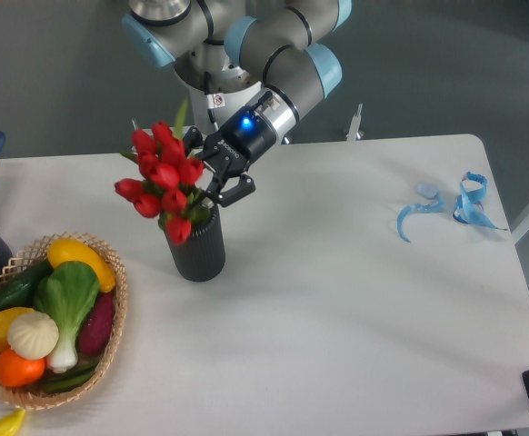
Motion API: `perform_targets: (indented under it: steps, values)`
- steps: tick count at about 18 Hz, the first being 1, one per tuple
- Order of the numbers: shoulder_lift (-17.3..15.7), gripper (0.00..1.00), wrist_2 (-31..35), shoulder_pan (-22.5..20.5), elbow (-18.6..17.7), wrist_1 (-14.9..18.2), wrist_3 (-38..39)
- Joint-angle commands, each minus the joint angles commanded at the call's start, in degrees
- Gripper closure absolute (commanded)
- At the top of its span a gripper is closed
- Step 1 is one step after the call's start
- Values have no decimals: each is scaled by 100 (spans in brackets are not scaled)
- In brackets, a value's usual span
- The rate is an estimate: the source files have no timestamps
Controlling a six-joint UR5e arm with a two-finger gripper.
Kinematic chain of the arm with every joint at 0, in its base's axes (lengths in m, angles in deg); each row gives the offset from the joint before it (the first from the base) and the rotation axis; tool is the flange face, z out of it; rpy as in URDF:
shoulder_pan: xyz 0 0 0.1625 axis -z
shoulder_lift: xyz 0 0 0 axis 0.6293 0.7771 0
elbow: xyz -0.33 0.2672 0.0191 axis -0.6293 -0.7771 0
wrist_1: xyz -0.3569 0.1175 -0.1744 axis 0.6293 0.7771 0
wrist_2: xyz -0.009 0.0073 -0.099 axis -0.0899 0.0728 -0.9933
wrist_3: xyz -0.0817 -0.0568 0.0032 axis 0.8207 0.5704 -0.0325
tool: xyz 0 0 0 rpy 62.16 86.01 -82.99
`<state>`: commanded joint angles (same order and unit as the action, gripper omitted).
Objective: Insert the flowers into the vase
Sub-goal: 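Open the gripper to release the tulips in the vase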
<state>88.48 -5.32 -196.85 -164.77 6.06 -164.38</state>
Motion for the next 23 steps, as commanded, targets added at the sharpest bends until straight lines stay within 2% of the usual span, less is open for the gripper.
perform_targets:
  steps: [16, 20, 23]
  values:
    - [-88, 0, 35, -404, 0, 9, -26]
    - [-149, 0, 579, -536, 9, 0, -35]
    - [-211, 0, 650, -781, 9, 9, -35]
